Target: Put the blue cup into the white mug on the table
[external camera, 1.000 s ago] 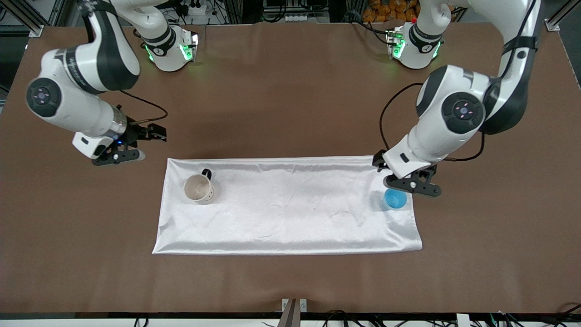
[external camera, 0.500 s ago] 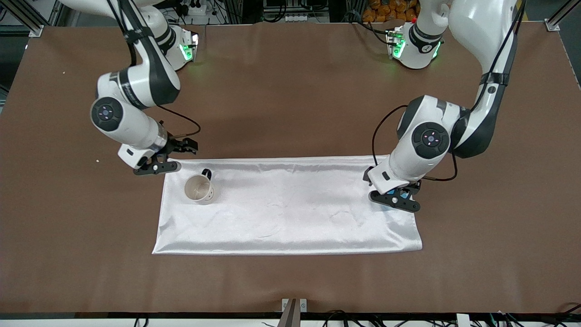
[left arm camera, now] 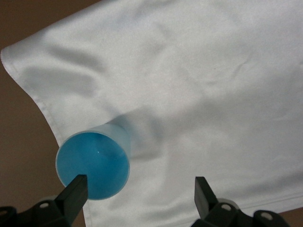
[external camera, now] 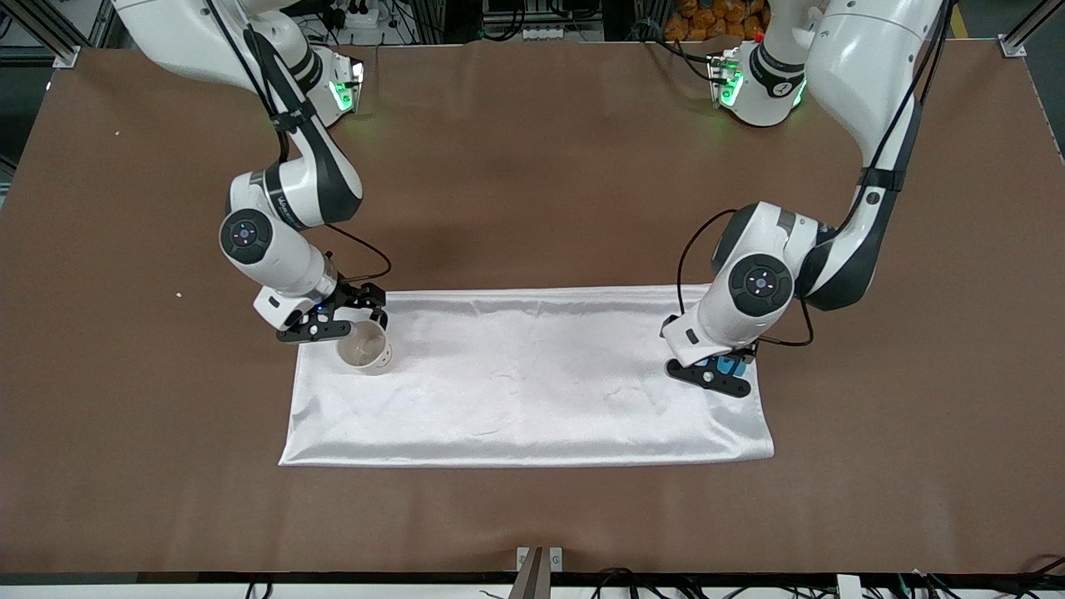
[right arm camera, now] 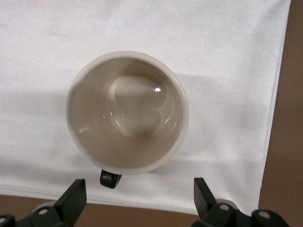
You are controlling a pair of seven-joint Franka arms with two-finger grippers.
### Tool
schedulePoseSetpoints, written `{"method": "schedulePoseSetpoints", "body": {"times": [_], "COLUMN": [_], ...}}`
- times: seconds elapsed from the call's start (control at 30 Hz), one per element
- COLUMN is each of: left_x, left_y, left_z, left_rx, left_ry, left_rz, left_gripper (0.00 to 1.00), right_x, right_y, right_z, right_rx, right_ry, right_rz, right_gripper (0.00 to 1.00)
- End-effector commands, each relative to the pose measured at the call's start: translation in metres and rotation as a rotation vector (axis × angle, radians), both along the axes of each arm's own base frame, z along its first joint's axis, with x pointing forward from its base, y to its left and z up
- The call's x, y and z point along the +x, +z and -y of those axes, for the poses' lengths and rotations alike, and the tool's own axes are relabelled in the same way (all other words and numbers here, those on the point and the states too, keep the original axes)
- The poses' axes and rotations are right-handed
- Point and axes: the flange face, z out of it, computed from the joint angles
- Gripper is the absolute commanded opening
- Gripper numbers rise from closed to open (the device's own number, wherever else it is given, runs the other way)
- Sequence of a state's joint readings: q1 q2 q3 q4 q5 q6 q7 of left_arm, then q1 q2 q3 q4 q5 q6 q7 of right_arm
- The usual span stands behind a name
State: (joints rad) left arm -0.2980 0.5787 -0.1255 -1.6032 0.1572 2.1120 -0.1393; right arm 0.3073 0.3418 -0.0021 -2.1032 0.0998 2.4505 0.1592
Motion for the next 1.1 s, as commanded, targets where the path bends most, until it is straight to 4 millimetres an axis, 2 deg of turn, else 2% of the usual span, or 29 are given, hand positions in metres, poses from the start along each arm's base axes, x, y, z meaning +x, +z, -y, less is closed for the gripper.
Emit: {"method": "schedulePoseSetpoints", "body": {"times": [0.0,0.3,0.67,0.8,0.83,0.87,0.97,1.07], "left_x": [0.002,0.002,-0.001,-0.003,-0.003,-0.003,-0.003,-0.003], "left_y": [-0.014,-0.033,-0.054,-0.061,-0.061,-0.061,-0.063,-0.062], "left_z": [0.003,0.006,0.004,0.003,0.002,0.002,0.002,0.001], "left_rx": [0.036,0.028,0.074,0.078,0.078,0.078,0.079,0.079], "left_ry": [-0.053,-0.064,-0.096,-0.093,-0.092,-0.092,-0.094,-0.092], "left_rz": [0.013,0.009,-0.003,-0.014,-0.014,-0.014,-0.017,-0.017], "left_gripper": [1.0,1.0,1.0,1.0,0.95,0.83,0.32,0.0], "right_x": [0.002,0.008,0.018,0.023,0.023,0.023,0.024,0.024], "right_y": [-0.01,-0.034,-0.038,-0.042,-0.043,-0.044,-0.046,-0.047], "right_z": [-0.012,-0.014,-0.016,-0.017,-0.017,-0.017,-0.018,-0.018], "right_rx": [0.013,0.02,0.032,0.037,0.038,0.037,0.039,0.038], "right_ry": [-0.029,-0.055,-0.058,-0.06,-0.06,-0.059,-0.058,-0.056], "right_rz": [0.036,0.077,0.124,0.145,0.15,0.153,0.161,0.163], "right_gripper": [1.0,1.0,1.0,0.91,0.88,0.84,0.61,0.4]}}
